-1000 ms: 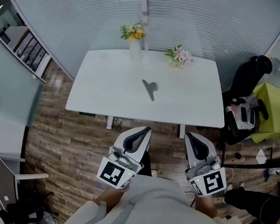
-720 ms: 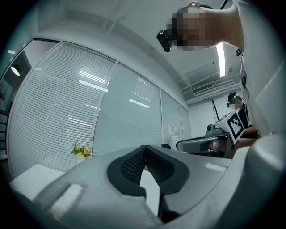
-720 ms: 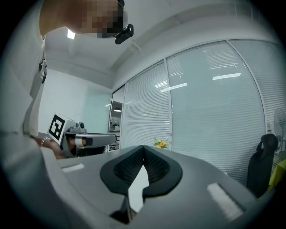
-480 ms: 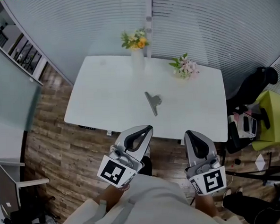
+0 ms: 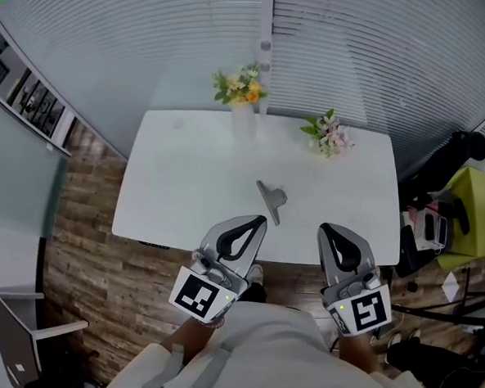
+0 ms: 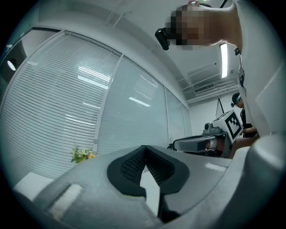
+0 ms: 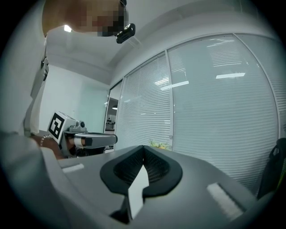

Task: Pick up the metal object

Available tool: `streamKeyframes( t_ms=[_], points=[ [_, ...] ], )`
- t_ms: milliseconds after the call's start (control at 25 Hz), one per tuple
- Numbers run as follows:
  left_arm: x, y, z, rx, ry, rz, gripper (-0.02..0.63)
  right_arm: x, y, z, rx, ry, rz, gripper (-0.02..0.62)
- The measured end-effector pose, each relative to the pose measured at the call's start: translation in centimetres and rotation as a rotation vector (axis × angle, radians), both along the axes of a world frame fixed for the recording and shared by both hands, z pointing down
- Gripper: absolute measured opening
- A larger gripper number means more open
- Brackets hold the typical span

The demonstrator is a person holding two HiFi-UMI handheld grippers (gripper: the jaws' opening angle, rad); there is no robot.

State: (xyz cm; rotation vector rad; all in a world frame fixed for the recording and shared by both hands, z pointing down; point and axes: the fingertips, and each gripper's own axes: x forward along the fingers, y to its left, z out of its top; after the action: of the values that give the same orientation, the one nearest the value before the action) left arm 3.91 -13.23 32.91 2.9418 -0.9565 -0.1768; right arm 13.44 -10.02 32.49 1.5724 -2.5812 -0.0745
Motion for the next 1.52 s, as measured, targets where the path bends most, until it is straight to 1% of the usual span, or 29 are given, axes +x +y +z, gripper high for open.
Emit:
streamKeyframes(
  t_ms=[200,440,720,1000,1120,1240,1520],
  points=[
    [-0.8,-3.2,0.6,0.000,0.002,0.002,0.005,-1.4,-3.2,0.2,0.018,0.020,-0.015,0.005],
    [-1.4,-5.6,1.1,-0.004,-0.002,0.007,0.005,-2.2,-5.6,0.6,0.017,0.009,-0.022,0.005],
    [-1.1,-7.2,1.9,-0.014,-0.001,0.023,0.005,-2.1,-7.3,0.8,0.011,0.006,-0.013,0.005],
    [-0.2,-8.5,2.6,-0.034,0.002,0.035,0.005,-0.8,-8.8,1.9,-0.016,-0.003,0.000,0.006],
    [0.4,-8.9,3.3,-0.040,-0.002,0.037,0.005,-0.4,-9.4,3.6,-0.048,-0.009,-0.008,0.019],
    [1.1,-8.9,3.8,-0.043,0.004,0.045,0.005,0.2,-9.9,6.1,-0.085,0.010,-0.005,0.033],
    [1.3,-8.5,4.8,-0.052,-0.003,0.061,0.005,1.1,-11.2,11.8,-0.167,0.015,0.010,0.035]
  ],
)
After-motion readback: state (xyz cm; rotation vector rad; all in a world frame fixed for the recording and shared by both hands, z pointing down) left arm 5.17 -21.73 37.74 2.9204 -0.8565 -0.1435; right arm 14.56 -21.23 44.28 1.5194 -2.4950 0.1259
